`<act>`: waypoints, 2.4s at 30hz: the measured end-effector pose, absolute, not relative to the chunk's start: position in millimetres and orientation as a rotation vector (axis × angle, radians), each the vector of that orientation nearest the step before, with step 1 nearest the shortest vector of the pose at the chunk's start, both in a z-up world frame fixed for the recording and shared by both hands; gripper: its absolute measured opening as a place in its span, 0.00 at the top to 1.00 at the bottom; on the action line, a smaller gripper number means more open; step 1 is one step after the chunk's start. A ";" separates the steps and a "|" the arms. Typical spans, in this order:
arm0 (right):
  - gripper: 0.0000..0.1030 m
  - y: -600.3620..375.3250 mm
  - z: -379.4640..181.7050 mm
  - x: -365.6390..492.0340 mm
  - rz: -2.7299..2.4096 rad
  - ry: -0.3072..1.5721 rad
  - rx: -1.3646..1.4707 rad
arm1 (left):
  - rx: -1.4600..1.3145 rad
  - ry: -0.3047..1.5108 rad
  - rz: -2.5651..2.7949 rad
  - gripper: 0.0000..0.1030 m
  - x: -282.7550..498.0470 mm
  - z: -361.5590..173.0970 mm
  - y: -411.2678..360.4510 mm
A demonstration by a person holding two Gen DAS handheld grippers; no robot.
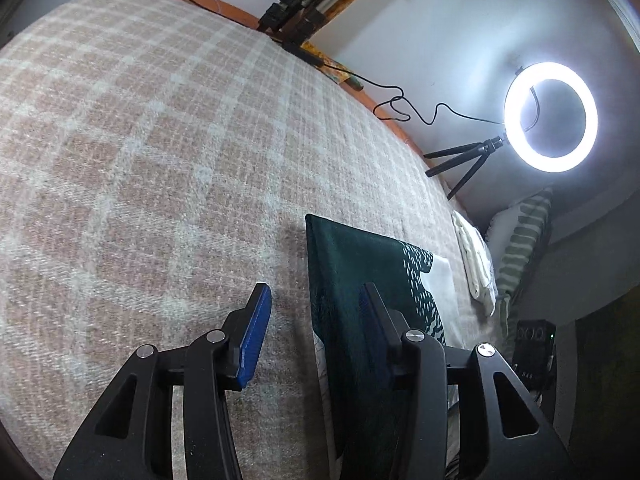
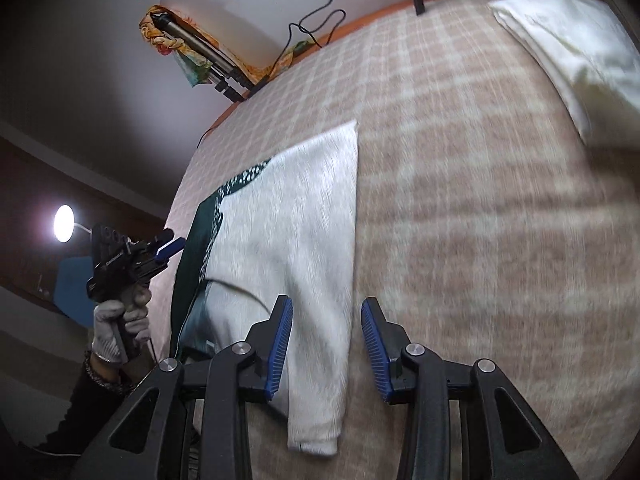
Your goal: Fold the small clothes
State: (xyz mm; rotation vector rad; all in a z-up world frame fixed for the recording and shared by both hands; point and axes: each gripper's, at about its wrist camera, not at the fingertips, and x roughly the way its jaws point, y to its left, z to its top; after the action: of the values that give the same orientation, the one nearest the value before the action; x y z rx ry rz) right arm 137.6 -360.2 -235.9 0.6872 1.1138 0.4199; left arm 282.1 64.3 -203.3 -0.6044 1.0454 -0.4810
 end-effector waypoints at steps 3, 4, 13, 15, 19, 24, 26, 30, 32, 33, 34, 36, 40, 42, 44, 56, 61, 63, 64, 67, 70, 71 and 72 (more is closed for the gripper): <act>0.64 -366.6 -245.6 126.8 0.441 1.108 0.784 | -0.620 1.052 -0.486 0.57 287.3 -205.7 63.2; 0.64 -368.7 -248.4 123.2 0.448 1.109 0.820 | -0.624 1.053 -0.486 0.57 289.0 -206.6 63.4; 0.64 -364.8 -253.9 111.6 0.517 1.117 0.853 | -0.653 1.047 -0.496 0.56 303.8 -209.3 59.6; 0.64 -360.9 -255.3 115.3 0.530 1.116 0.855 | -0.657 1.046 -0.504 0.55 306.6 -210.5 57.7; 0.64 -354.7 -258.7 118.5 0.557 1.106 0.874 | -0.665 1.037 -0.530 0.53 313.5 -211.8 51.4; 0.66 -346.9 -260.1 127.8 0.579 1.091 0.900 | -0.691 1.030 -0.567 0.53 320.0 -215.6 42.4; 0.66 -341.1 -258.4 131.0 0.583 1.088 0.879 | -0.675 1.026 -0.575 0.53 322.1 -215.0 36.2; 0.70 -331.7 -257.5 137.6 0.570 1.085 0.867 | -0.636 1.025 -0.579 0.53 325.7 -213.0 22.7; 0.70 -327.6 -255.9 140.9 0.558 1.084 0.858 | -0.597 1.017 -0.575 0.56 326.1 -210.8 15.6; 0.70 -326.8 -255.0 141.3 0.551 1.083 0.846 | -0.566 1.014 -0.570 0.56 325.9 -209.4 11.1; 0.71 -323.9 -252.5 142.1 0.538 1.082 0.821 | -0.523 1.009 -0.565 0.56 324.8 -207.2 5.7; 0.73 -319.1 -247.6 142.2 0.516 1.076 0.764 | -0.437 1.004 -0.557 0.72 322.4 -204.6 -4.1; 0.84 -306.1 -237.1 139.6 0.451 1.075 0.618 | -0.299 0.982 -0.540 0.89 317.5 -204.4 -22.6; 0.90 -297.8 -231.8 137.9 0.418 1.071 0.534 | -0.257 0.966 -0.534 0.92 315.1 -204.2 -28.3; 0.94 -289.5 -226.7 136.6 0.387 1.062 0.447 | -0.201 0.942 -0.524 0.94 311.7 -201.9 -34.1; 0.98 -254.6 -198.8 126.5 0.260 0.966 0.075 | 0.014 0.765 -0.473 0.97 286.1 -168.7 -49.1; 0.99 -249.8 -190.7 122.2 0.236 0.931 0.032 | 0.050 0.727 -0.470 0.97 277.9 -161.7 -52.5; 0.99 -247.4 -189.2 121.4 0.231 0.923 0.019 | 0.053 0.720 -0.472 0.97 275.8 -159.1 -52.1; 0.99 -246.6 -189.0 119.4 0.233 0.923 0.016 | 0.053 0.717 -0.472 0.97 275.2 -158.5 -52.8; 0.99 -244.2 -188.6 120.0 0.228 0.921 0.020 | 0.046 0.707 -0.473 0.97 273.9 -155.9 -52.0; 0.99 -245.1 -186.1 117.1 0.224 0.911 0.020 | 0.042 0.693 -0.472 0.97 270.3 -151.8 -51.7; 0.99 -245.2 -184.6 115.9 0.223 0.905 0.018 | 0.044 0.690 -0.473 0.97 270.0 -150.3 -52.0; 0.99 -245.0 -183.3 114.5 0.225 0.901 0.016 | 0.041 0.685 -0.471 0.97 269.0 -149.5 -51.8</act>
State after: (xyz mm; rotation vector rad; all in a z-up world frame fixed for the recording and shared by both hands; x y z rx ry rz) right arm 114.5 -245.0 -183.3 0.0158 0.9013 0.2250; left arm 269.0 -51.8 -149.5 0.0412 0.6854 -0.4710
